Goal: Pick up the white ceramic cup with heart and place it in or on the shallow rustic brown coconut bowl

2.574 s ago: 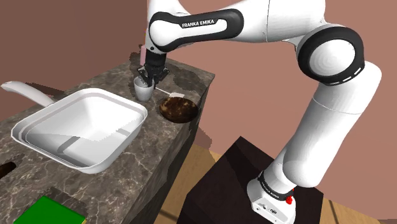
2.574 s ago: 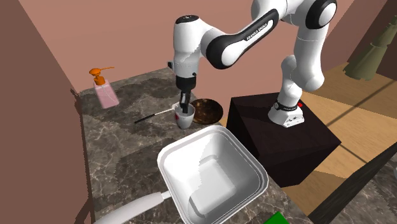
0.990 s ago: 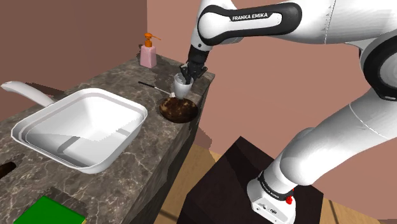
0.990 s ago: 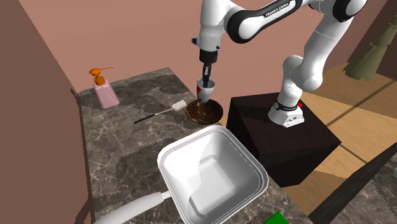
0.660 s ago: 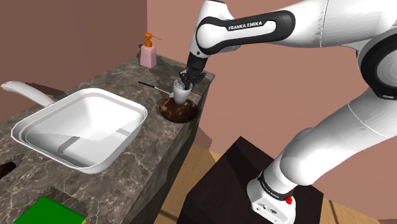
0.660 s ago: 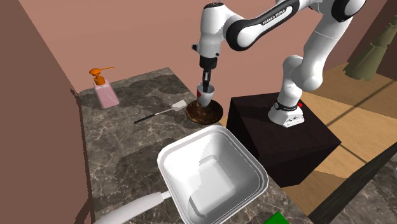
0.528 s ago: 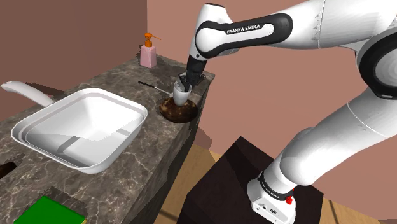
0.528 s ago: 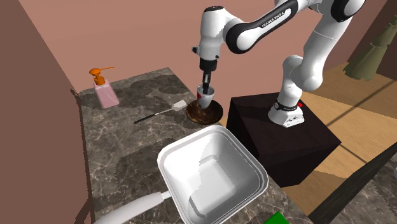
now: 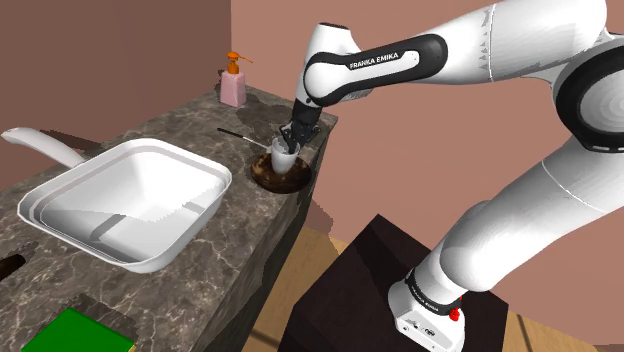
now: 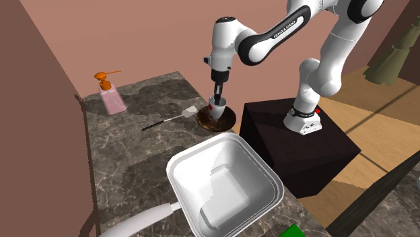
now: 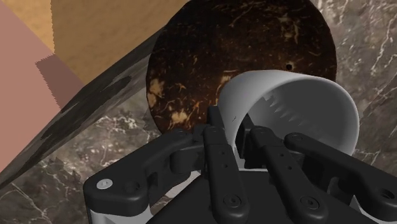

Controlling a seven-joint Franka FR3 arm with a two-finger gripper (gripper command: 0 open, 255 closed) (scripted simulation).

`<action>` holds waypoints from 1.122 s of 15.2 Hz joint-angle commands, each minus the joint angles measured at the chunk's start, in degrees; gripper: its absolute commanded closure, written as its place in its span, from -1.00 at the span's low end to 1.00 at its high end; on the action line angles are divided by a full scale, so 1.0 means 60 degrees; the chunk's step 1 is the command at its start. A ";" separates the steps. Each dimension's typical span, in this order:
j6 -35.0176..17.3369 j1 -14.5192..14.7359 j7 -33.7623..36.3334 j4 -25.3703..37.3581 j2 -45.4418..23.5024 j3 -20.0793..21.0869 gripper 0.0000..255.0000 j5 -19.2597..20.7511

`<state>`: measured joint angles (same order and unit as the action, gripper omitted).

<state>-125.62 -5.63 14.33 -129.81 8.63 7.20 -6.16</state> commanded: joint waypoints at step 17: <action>0.1204 -0.0042 -0.0009 0.0699 0.0507 -0.0077 -1.00 0.0013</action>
<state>-118.65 -5.86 14.30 -125.76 11.60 6.76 -6.09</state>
